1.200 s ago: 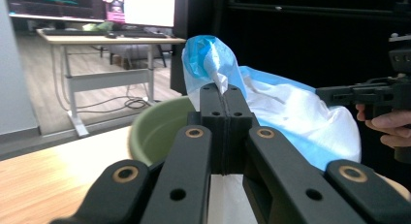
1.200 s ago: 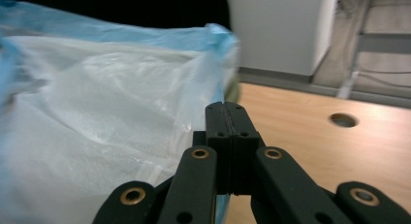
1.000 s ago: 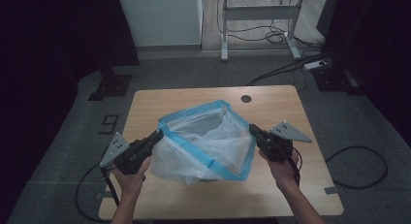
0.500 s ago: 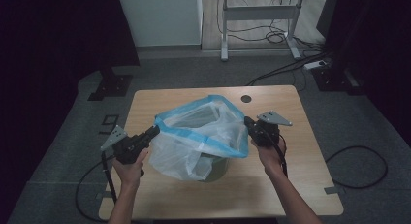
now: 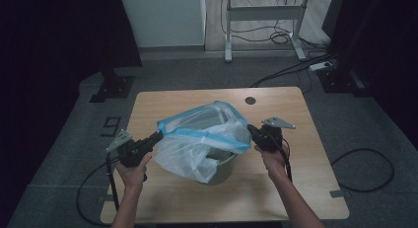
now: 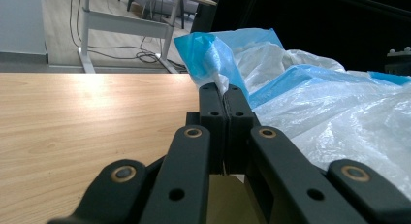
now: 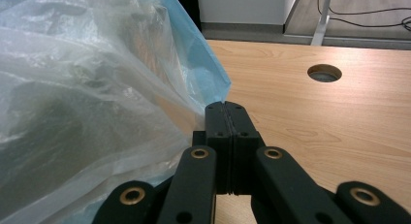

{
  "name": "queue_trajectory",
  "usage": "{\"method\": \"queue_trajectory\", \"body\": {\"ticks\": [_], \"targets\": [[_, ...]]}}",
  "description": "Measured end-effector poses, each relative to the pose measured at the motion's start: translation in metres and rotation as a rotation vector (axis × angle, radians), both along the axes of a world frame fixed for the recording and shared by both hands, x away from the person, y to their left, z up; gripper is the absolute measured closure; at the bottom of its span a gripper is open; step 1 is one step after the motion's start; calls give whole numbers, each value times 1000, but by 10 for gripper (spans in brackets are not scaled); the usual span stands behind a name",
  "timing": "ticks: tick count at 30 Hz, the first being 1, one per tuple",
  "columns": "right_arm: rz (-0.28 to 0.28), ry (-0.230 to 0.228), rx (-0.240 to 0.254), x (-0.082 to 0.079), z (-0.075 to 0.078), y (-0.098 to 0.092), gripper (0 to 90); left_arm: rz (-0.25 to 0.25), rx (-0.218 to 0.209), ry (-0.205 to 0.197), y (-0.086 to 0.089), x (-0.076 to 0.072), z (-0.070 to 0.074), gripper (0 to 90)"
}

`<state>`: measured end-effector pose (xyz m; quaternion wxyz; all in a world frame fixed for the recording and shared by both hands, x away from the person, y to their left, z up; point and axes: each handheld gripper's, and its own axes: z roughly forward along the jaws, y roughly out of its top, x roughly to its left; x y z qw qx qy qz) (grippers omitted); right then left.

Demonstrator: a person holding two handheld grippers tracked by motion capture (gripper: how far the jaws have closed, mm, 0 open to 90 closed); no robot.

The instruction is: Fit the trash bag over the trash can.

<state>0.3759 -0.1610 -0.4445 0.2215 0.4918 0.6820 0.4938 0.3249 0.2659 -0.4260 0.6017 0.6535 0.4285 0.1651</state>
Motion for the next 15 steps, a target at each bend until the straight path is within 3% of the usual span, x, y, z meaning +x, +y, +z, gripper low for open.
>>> {"method": "queue_trajectory", "body": {"ticks": [3,5,8,10,15], "targets": [[-3,-22,13,-2,1,-3,813,3,-3,-6,1,0,0,886],[-38,-79,27,-7,7,-8,689,2,-4,-7,1,-1,1,886],[-50,-154,60,-20,21,-16,611,0,-2,-9,1,-1,2,886],[2,-208,81,-36,32,-22,580,2,0,-12,1,-2,3,885],[135,-261,107,-68,44,-23,524,6,-3,-17,1,-4,4,884]]}}
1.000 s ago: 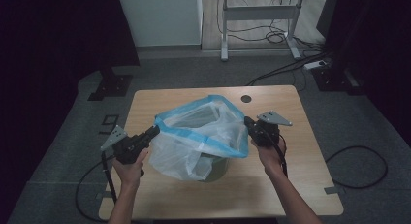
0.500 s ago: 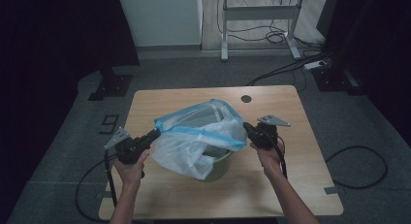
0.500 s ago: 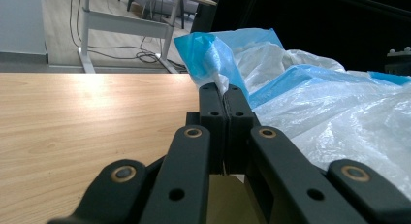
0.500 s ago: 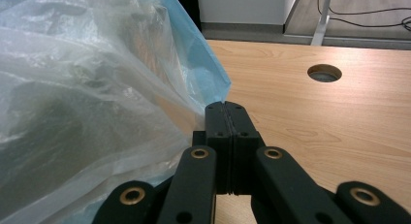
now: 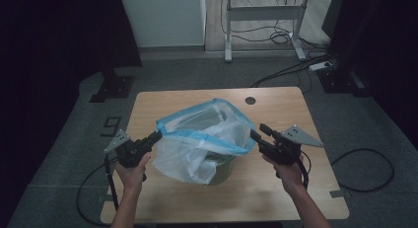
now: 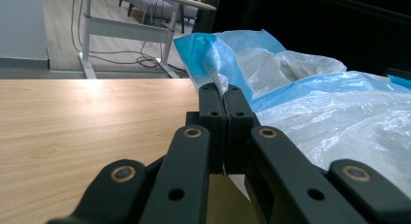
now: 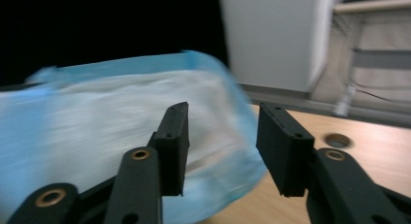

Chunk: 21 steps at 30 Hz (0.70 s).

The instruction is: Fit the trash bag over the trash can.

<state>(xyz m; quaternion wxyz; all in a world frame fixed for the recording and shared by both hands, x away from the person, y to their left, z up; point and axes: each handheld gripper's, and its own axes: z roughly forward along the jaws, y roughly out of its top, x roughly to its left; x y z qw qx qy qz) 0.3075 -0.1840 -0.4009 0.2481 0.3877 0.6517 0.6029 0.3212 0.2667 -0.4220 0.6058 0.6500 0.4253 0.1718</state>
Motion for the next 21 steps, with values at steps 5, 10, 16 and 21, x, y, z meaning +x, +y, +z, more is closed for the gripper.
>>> {"method": "queue_trajectory", "body": {"ticks": [5,10,16,21], "targets": [[150,-21,-7,-28,11,14,462,1,5,-2,-2,-1,2,882],[276,4,-71,-30,16,39,423,5,15,-4,-4,-3,3,881],[341,-11,-120,-33,9,48,808,0,18,-8,-1,-8,3,880],[404,-31,-113,-56,-7,46,875,-23,35,-20,1,-17,2,869]]}}
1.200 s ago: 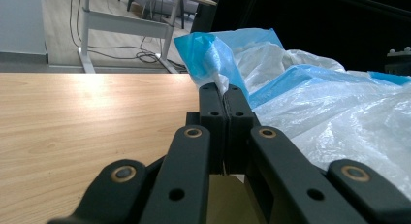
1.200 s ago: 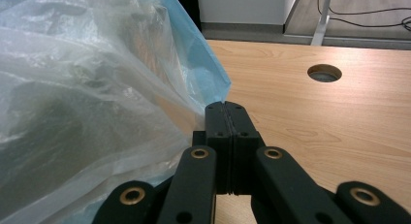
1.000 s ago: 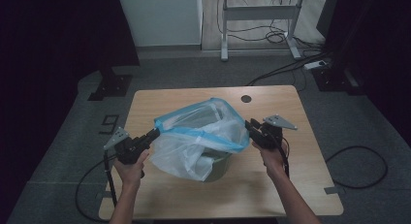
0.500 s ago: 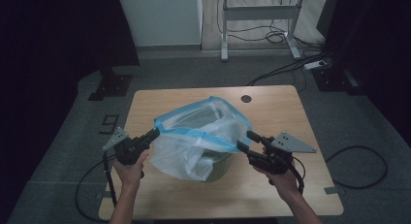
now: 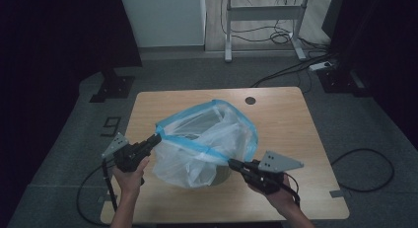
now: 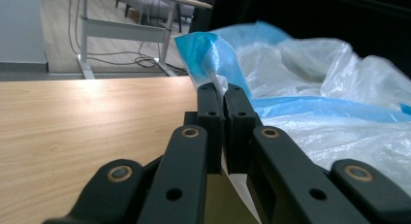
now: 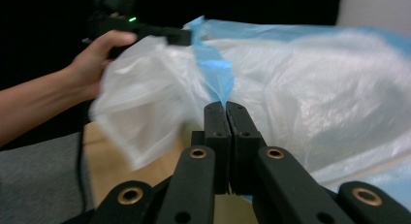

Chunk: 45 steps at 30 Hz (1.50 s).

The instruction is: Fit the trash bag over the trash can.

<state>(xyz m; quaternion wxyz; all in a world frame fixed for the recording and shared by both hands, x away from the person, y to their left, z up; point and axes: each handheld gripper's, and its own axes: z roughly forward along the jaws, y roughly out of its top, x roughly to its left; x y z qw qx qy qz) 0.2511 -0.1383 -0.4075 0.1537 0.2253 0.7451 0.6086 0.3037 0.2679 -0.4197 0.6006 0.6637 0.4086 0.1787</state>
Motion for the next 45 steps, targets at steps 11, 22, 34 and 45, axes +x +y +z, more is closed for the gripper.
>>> {"method": "queue_trajectory", "body": {"ticks": [11,22,34,45], "targets": [[32,67,-51,-10,-51,2,874,-76,35,16,3,-31,-16,864],[0,151,-131,8,-79,0,868,-78,127,40,0,-42,-34,831],[-48,130,-157,14,-77,-5,858,-101,177,-102,-9,-47,32,305],[-57,112,-160,13,-74,-9,834,-119,240,-29,-26,26,50,375]]}}
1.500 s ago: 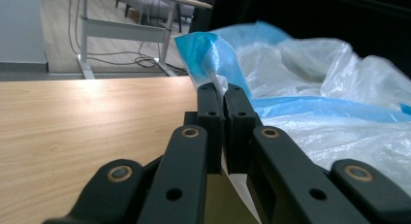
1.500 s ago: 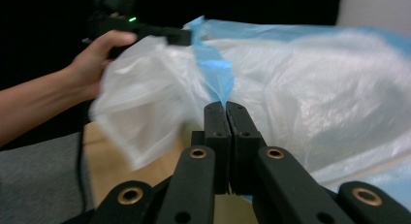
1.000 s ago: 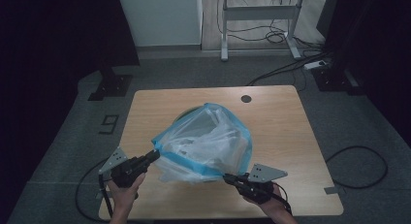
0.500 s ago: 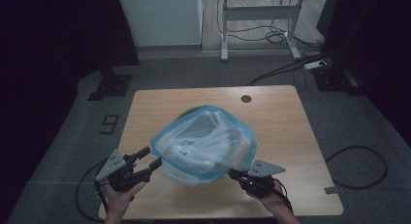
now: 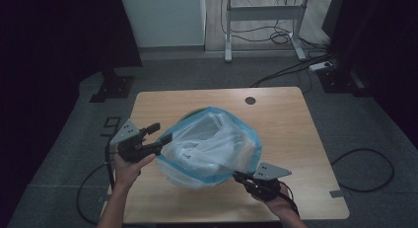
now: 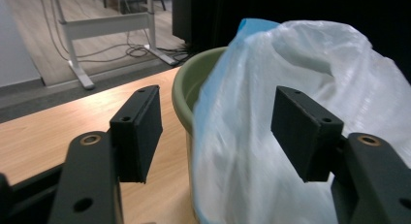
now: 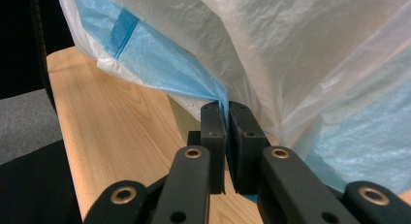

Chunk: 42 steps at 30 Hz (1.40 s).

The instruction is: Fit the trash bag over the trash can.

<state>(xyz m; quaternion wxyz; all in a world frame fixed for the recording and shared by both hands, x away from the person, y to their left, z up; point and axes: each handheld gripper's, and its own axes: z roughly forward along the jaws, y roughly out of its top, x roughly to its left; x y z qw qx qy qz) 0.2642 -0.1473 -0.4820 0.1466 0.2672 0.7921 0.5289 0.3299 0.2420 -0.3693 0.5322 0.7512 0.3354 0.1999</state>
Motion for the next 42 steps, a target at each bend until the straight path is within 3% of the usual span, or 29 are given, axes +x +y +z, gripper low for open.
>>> {"method": "queue_trajectory", "body": {"ticks": [5,6,10,11,14,15,16,17,18,19,22,23,24,27,28,29,33,36,38,40,42], "targets": [[-2,-2,5,-1,0,-2,787,-38,6,45,-6,22,0,493],[1,-8,3,-2,0,-2,759,-56,25,81,-10,30,-5,522],[3,-26,1,-10,3,-4,666,-48,66,96,-16,34,-11,684],[-3,-71,-1,-21,12,-9,573,-21,58,89,-17,32,-14,717],[3,-107,25,-30,23,-16,535,-10,41,76,-15,31,-16,811],[-11,-147,67,-38,39,-26,511,-21,22,70,-11,31,-17,845],[-11,-147,67,-38,39,-26,511,-21,22,70,-11,31,-17,868],[-37,-183,108,-39,57,-37,498,-8,25,52,-10,29,-17,887],[-37,-183,108,-39,57,-37,498,-8,25,52,-10,29,-17,894],[-70,-205,118,-32,70,-45,485,-1,24,35,-9,27,-17,896],[-100,-208,123,-19,79,-50,476,5,22,20,-9,25,-16,897],[-122,-211,126,-9,83,-52,473,5,17,13,-9,24,-16,897],[-168,-221,138,12,90,-53,472,5,14,10,-9,24,-17,898],[-206,-188,148,46,96,-47,470,10,-4,1,-9,24,-17,899],[-206,-188,148,46,96,-47,470,8,-13,-4,-9,25,-17,899],[-199,-166,150,62,98,-39,471,8,-15,-7,-9,25,-17,899],[-200,-140,101,89,98,-19,471,14,-35,-18,-7,26,-17,899],[-217,-83,83,109,92,-8,497,18,-62,-24,-5,26,-16,899],[-214,-45,93,116,88,-5,597,19,-73,-27,-4,25,-15,899],[-220,-57,103,117,85,-2,769,23,-78,-31,-3,25,-15,899],[-236,-66,108,116,87,0,875,35,-76,-30,-1,26,-14,899]]}}
